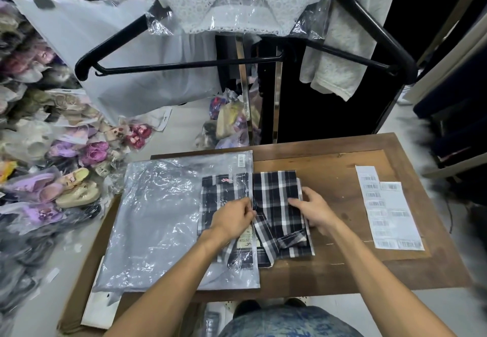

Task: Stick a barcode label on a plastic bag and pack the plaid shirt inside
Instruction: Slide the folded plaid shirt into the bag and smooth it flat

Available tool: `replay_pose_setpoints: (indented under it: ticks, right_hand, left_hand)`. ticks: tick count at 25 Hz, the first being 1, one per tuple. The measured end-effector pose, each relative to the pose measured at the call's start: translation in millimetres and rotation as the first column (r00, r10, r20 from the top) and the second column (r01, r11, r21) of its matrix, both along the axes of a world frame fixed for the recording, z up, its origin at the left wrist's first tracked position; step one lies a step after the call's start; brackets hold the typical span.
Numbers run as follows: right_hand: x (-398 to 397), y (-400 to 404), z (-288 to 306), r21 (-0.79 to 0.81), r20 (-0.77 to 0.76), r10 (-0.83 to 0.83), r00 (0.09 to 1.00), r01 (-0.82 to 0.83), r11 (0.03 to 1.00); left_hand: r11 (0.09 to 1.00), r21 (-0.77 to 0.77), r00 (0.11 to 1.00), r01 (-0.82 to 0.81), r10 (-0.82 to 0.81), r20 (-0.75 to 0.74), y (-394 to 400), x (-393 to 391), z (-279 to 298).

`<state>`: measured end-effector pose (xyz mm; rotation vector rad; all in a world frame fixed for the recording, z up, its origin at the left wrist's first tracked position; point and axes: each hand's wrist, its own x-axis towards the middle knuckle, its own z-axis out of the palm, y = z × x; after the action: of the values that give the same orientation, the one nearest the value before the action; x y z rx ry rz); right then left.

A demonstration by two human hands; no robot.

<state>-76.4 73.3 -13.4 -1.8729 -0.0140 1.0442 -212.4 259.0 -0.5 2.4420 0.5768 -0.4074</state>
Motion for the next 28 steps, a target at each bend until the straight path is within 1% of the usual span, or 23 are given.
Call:
replay_pose_setpoints:
  ticks: [4,7,11,13,15,19,20,23,24,25,26,27,28]
  right_hand:
    - [3.8,-9.5,-6.7,0.07,-0.091,-0.081,0.993,0.087,0.994]
    - [-11.5,13.1,-4.5,0.112,-0.133,-0.1,0.986,0.115,0.987]
    - [-26.6,44.8,-15.9,0.102,-0.085,-0.049,0.995,0.058,0.993]
    - [-26.0,42.7,-20.1,0.065,-0.037,-0.114,0.993,0.116,0.991]
    - [-24.8,30.9,-23.6,0.047,0.043,-0.168,0.985,0.166,0.985]
    - [-38.3,32.9,-25.9,0.012,0.19,-0.094,0.977,0.093,0.996]
    - [-42.0,39.4,-27.9,-0.002,0.208,-0.049,0.977,0.051,0.999]
    - [-48.2,53.6,-31.9,-0.014,0.194,0.081,0.978,-0.08,0.997]
    - [-49.6,52.8,-29.0,0.008,0.183,0.068,0.981,-0.071,0.997]
    - [-50.9,49.7,-25.8,0.059,0.136,0.007,0.991,-0.015,0.998]
    - [-52.3,45.2,-20.8,0.13,0.037,-0.062,0.997,0.056,0.99]
    - [-52.8,40.6,-17.5,0.215,-0.114,-0.092,0.989,0.115,0.97]
    - [-52.6,36.6,-13.8,0.288,-0.276,-0.071,0.958,0.153,0.945]
  left_hand:
    - [1.0,-0.022,0.999,0.003,-0.002,0.032,-0.9,-0.9,2.6]
    - [1.0,-0.031,1.0,0.003,-0.002,0.031,-1.2,-0.1,0.1]
    - [1.0,-0.009,1.0,-0.014,0.014,0.006,-1.6,-1.5,0.8]
    - [0.999,-0.022,1.0,-0.028,0.028,0.001,-0.9,-3.3,0.6]
    - [0.998,-0.039,0.999,-0.045,0.045,0.005,-1.3,-4.6,-0.2]
    - [0.995,-0.06,0.997,-0.081,0.082,0.017,-4.4,-5.4,-3.6]
    - [0.993,-0.067,0.995,-0.096,0.098,0.018,-4.0,-5.7,-3.9]
    - [0.987,-0.068,0.989,-0.147,0.148,0.013,-1.2,-7.6,-0.8]
    - [0.984,-0.077,0.987,-0.162,0.163,0.011,-0.8,-8.3,1.7]
    - [0.981,-0.087,0.985,-0.171,0.172,0.01,-0.2,-9.1,2.3]
    - [0.98,-0.101,0.984,-0.174,0.177,0.015,-0.6,-10.1,3.3]
    - [0.978,-0.113,0.983,-0.178,0.181,0.019,-0.9,-10.9,2.7]
    - [0.976,-0.123,0.982,-0.181,0.186,0.025,-1.5,-12.1,2.6]
